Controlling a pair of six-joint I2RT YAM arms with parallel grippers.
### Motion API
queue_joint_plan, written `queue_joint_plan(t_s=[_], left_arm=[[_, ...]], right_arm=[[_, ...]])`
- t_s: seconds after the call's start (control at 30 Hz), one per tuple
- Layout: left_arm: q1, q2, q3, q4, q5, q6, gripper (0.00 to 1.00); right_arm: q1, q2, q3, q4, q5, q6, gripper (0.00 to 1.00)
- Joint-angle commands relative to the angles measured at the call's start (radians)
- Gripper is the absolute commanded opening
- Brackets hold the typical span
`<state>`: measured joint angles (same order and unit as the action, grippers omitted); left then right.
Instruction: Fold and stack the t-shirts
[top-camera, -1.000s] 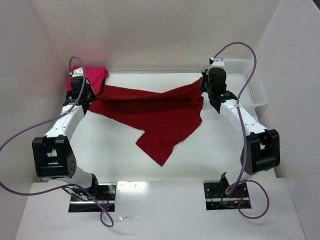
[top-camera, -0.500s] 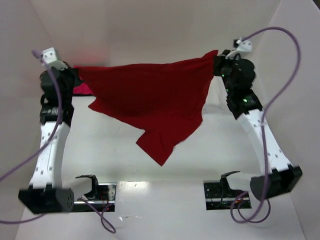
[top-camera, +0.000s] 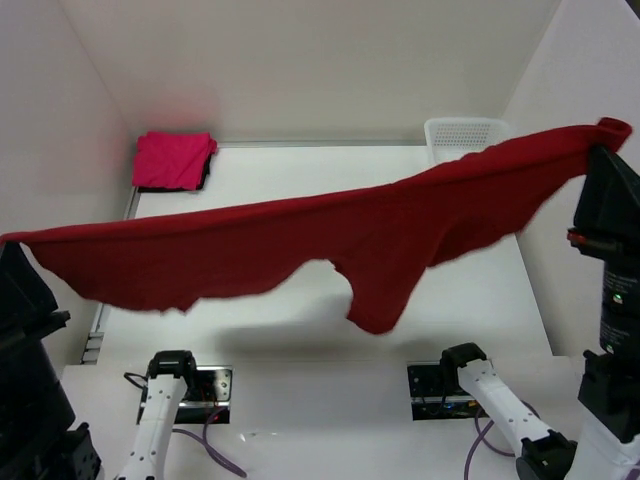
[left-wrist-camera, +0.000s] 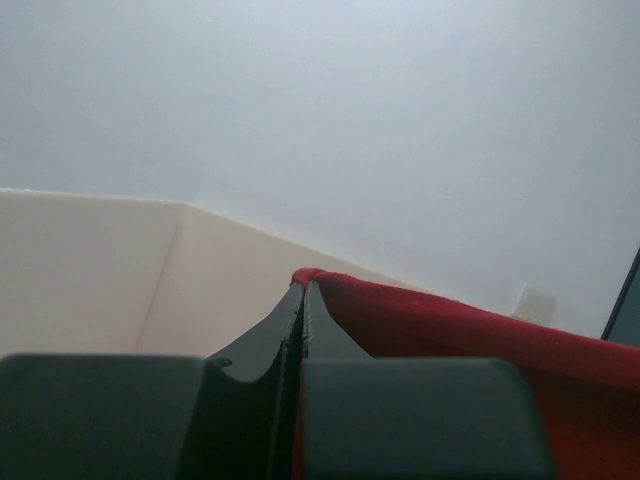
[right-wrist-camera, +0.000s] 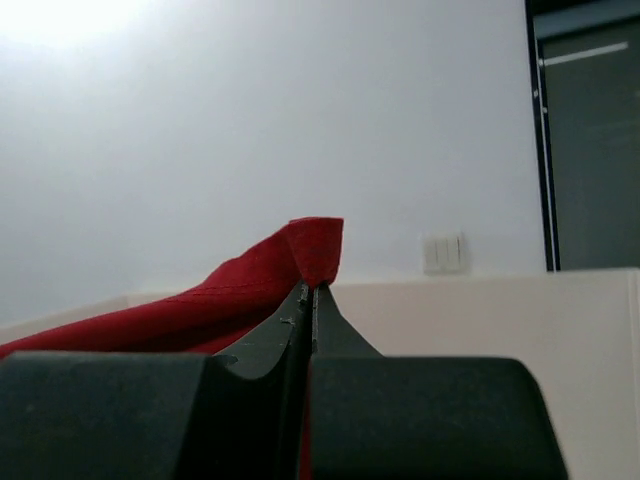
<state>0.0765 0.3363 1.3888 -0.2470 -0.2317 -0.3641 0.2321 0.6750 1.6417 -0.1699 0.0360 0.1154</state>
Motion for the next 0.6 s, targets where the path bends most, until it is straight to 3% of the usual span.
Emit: queue_joint_plan(t_s=[0.0,0.33,0.57], left_arm=[[-0.015,0.078,-0.022,-0.058,-0.113,0.059,0.0],[-0.024,0.355,-0.158,0.052,-0.083,0.028,0.0],[-0.024,0.403,-0.371,0.149,-0.061,0.025,0.0]], right_arm=[[0.003,0.08,0.001,-0.04,0.036,-0.016,0.0],[0.003,0.265,-0.227,0.021,0.137,0.01,0.0],[0.003,0.33,-0.428,0.122,0.156,0.02,0.0]])
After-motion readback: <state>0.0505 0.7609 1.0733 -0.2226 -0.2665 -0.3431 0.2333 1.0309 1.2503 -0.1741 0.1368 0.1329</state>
